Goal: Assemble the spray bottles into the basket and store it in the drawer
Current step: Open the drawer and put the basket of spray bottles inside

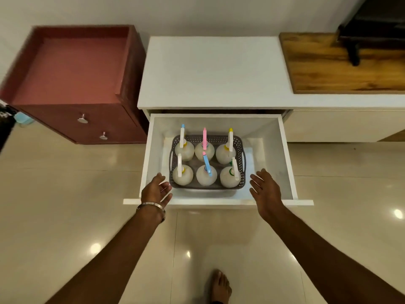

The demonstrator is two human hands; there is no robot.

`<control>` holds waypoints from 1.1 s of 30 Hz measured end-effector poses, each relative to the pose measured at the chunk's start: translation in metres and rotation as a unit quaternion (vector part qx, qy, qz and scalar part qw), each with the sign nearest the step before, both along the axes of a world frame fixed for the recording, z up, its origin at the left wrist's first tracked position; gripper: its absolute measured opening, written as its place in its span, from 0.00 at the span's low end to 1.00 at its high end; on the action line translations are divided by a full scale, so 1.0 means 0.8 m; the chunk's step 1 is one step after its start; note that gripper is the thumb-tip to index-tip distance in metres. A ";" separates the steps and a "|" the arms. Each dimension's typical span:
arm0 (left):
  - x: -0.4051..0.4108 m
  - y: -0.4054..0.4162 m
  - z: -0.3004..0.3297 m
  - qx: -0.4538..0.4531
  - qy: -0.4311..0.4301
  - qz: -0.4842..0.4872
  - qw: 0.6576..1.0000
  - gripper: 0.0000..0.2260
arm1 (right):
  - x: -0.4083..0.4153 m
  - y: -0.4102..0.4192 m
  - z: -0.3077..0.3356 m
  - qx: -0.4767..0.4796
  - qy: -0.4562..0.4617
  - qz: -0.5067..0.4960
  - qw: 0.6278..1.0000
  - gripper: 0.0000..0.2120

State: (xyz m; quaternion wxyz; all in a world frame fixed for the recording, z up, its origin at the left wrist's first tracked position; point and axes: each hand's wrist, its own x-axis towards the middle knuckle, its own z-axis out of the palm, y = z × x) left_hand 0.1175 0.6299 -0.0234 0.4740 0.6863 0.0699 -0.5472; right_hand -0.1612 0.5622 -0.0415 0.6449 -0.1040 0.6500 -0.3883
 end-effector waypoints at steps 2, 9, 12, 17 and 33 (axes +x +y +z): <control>-0.013 0.025 0.008 -0.009 0.034 0.014 0.999 0.10 | 0.006 0.030 0.012 -0.008 -0.018 -0.020 1.000 0.21; -0.062 0.103 0.005 -0.037 0.136 0.055 0.989 0.20 | 0.014 0.124 0.020 0.009 -0.060 -0.062 0.996 0.21; -0.081 0.127 -0.006 -0.046 0.181 0.091 0.978 0.28 | 0.012 0.153 0.008 0.031 -0.122 -0.101 0.987 0.29; -0.088 0.124 -0.025 -0.058 0.180 0.106 0.976 0.35 | 0.008 0.162 -0.011 0.046 -0.207 -0.132 0.968 0.39; -0.077 0.043 -0.041 -0.076 0.175 0.090 0.978 0.42 | 0.007 0.076 -0.029 0.038 -0.251 -0.126 0.959 0.41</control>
